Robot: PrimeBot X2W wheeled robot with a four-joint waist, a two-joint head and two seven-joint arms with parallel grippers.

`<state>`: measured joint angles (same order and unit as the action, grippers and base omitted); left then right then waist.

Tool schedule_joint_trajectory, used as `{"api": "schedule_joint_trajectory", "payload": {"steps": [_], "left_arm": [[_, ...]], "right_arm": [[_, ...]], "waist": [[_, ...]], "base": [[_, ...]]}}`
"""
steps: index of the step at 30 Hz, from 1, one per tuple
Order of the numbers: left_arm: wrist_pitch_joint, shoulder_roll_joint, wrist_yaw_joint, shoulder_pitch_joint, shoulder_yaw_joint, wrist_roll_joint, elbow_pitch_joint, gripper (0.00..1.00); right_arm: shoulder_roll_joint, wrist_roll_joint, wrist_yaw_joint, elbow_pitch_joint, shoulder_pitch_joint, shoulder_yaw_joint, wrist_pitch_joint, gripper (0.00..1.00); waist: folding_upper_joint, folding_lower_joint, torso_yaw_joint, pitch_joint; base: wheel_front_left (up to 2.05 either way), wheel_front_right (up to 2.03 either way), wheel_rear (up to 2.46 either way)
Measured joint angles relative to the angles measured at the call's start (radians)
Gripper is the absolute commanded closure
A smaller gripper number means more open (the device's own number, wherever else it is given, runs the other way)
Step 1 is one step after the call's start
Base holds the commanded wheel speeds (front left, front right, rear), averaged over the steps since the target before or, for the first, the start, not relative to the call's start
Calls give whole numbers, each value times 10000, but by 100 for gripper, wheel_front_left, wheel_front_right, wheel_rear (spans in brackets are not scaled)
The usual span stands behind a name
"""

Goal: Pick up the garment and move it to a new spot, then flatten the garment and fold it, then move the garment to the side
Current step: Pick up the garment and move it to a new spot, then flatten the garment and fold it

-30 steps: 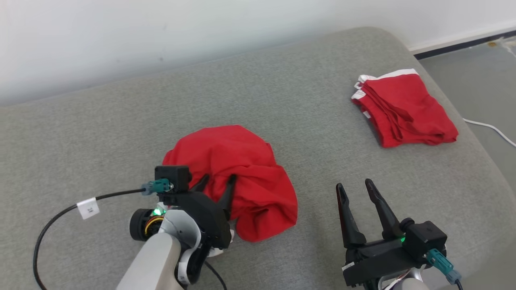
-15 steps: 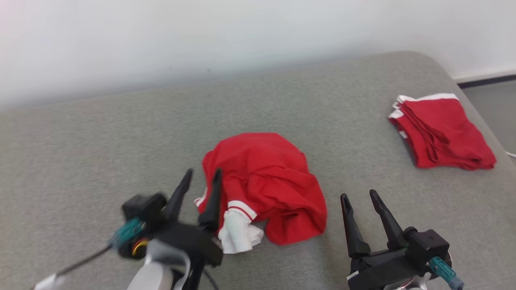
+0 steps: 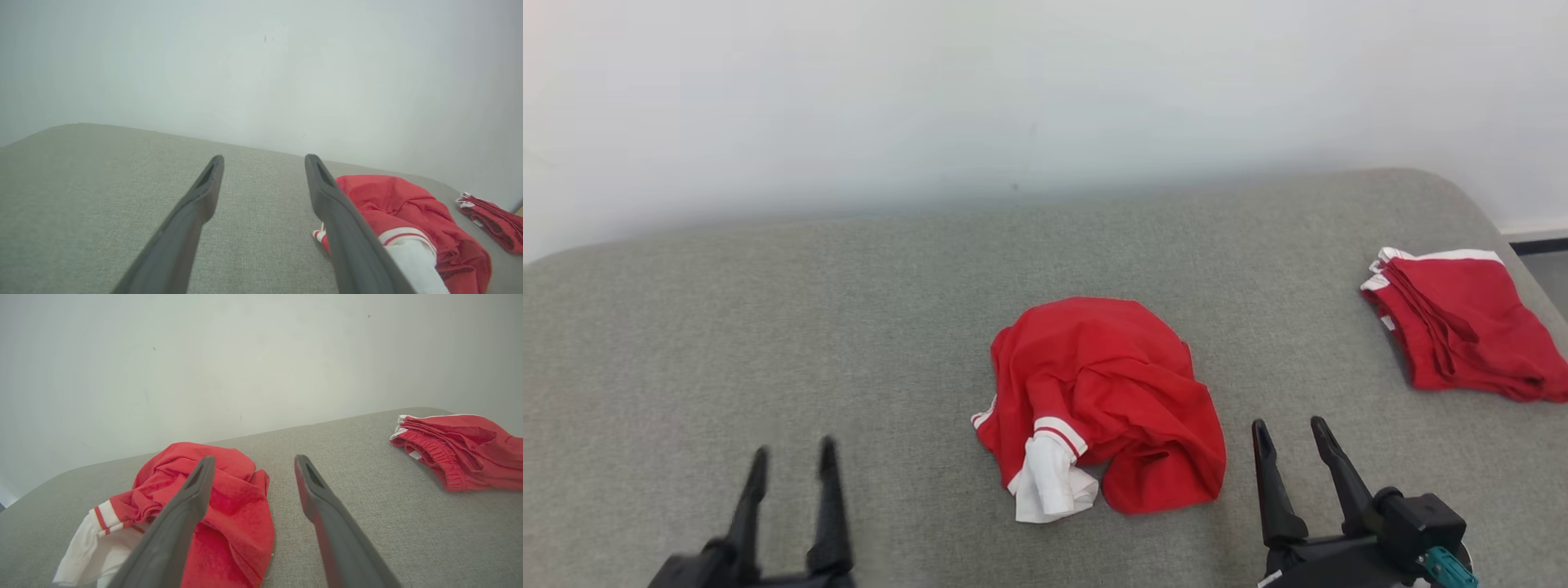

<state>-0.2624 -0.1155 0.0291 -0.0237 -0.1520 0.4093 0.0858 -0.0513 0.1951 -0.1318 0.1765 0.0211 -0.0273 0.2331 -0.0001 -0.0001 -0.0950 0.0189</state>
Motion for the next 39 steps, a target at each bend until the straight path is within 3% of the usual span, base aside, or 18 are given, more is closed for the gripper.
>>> {"api": "schedule_joint_trajectory", "payload": {"steps": [7, 14, 39], "left_arm": [[0, 151, -205, 1092, 1126, -1266, -213, 0], [0, 222, -652, 1677, 1643, -2270, 84, 0], [0, 610, -1083, 1668, 1896, -2631, 454, 0]], "right_arm": [[0, 35, 0, 378, -268, 255, 48, 0], [0, 69, 0, 826, -429, 230, 82, 0], [2, 54, 0, 832, -496, 198, 136, 0]], "waist": [[0, 0, 78, -126], [1, 0, 39, -88], [1, 1, 71, -71]], "base": [[0, 0, 0], [0, 0, 0], [0, 0, 0]]}}
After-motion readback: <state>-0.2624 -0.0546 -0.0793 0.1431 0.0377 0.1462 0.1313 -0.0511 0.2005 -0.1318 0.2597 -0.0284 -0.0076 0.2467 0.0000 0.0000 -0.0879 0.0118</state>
